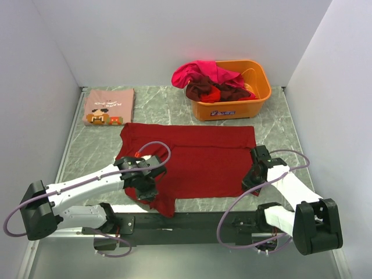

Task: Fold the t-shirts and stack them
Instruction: Fold the tshirt

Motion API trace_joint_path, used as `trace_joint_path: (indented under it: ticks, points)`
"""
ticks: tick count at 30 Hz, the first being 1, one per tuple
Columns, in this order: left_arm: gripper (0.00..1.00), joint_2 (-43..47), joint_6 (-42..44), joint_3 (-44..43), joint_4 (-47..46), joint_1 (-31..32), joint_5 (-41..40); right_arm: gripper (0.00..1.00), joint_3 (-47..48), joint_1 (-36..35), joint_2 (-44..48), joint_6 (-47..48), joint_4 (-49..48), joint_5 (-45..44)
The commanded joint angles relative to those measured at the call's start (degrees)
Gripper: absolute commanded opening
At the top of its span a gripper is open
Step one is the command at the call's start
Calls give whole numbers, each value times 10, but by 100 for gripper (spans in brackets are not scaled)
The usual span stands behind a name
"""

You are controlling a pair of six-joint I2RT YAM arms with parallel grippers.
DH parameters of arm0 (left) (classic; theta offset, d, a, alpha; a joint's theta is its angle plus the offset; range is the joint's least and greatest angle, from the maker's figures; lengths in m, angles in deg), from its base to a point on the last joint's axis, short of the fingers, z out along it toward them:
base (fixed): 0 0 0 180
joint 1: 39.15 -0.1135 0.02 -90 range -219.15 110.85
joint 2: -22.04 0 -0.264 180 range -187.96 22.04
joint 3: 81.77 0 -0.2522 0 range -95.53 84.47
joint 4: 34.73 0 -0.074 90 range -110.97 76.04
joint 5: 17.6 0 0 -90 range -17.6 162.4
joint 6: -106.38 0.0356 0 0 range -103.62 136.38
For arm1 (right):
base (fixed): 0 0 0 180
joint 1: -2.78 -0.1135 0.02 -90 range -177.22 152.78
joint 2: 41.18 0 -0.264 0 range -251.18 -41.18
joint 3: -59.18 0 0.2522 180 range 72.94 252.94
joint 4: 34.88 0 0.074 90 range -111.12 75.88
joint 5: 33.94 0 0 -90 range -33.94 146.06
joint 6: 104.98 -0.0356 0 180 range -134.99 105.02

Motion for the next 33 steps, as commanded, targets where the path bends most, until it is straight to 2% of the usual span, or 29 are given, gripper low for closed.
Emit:
trace_joint_path:
  ticks: [1,8,21,33]
  points:
    - [1,0,32,-23,-15,-24,-3,6,2,2,2,14,-30,-21]
    - [1,-7,97,-41,-74,-80,25,7,43,2,-23,47,-22,-21]
    - [1,-33,184,-108,-81,-182,14,7,153,2,-74,100,18,-18]
    - [1,-67,234,-197,-73,-235,-64,7,226,1,-129,123,14,13]
